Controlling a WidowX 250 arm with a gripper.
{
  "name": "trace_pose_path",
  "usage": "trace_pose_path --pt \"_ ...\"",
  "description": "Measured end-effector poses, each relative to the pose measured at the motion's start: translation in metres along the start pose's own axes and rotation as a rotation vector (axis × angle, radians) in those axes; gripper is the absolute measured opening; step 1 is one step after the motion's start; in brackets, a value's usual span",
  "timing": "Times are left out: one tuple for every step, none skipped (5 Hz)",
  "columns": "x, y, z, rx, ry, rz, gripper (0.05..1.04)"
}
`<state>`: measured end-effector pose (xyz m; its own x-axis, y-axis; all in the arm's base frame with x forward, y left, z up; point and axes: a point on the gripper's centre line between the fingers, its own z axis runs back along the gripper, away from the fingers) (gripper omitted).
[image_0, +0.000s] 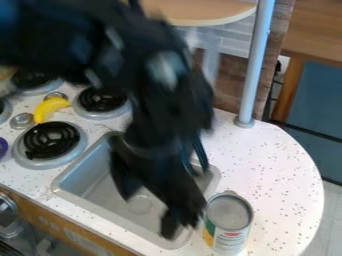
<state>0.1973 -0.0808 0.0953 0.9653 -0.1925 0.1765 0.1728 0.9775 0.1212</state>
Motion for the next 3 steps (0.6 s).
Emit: trace_pose_path --pt "0.006 -0.008 -0.038 -0.119 -0.006 0.015 1.0" --pt "0.002 0.001 -0.075 -0.178 0.038 0.059 1.0" --pt "-0.001 0.0 -0.091 -0.226 0.093 0.064 1.0"
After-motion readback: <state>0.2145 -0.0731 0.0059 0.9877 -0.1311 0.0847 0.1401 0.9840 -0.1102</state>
